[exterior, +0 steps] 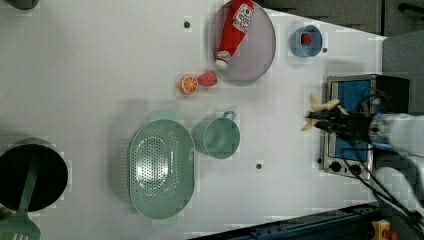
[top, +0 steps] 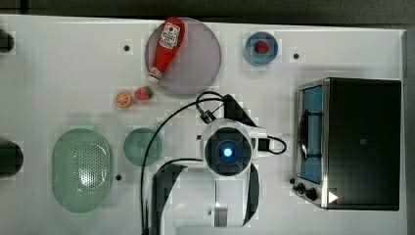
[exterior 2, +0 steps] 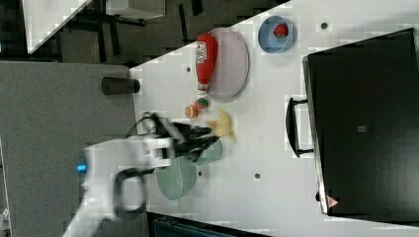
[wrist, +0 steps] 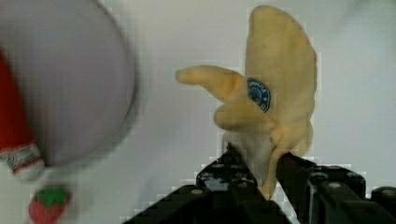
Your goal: Pick Banana and place it in mug.
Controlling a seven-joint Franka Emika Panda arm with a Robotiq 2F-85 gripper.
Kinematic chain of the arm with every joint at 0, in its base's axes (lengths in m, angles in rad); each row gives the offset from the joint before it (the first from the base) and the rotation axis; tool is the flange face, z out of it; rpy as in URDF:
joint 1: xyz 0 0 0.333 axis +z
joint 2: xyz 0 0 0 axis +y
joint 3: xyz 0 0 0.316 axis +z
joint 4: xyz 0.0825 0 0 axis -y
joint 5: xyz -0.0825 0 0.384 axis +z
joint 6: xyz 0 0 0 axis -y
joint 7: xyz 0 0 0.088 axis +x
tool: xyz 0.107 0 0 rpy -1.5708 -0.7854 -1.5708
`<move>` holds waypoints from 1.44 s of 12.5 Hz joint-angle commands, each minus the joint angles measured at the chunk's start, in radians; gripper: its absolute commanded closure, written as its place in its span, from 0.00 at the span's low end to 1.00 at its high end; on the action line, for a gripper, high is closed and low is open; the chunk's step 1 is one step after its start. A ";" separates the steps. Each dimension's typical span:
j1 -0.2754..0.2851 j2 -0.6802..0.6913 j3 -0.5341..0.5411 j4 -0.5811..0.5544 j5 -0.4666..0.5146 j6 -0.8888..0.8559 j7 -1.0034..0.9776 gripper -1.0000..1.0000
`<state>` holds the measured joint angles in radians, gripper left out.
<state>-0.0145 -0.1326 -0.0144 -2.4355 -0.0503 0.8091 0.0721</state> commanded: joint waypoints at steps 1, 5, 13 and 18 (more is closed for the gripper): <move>0.026 -0.121 0.025 0.127 0.007 -0.303 -0.006 0.76; 0.068 -0.138 0.163 0.307 0.020 -0.602 0.128 0.76; 0.086 0.017 0.409 0.274 0.169 -0.384 0.555 0.76; 0.086 0.128 0.435 0.118 0.056 -0.077 0.601 0.76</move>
<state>0.0778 0.0084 0.4111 -2.3301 0.0408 0.6802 0.6006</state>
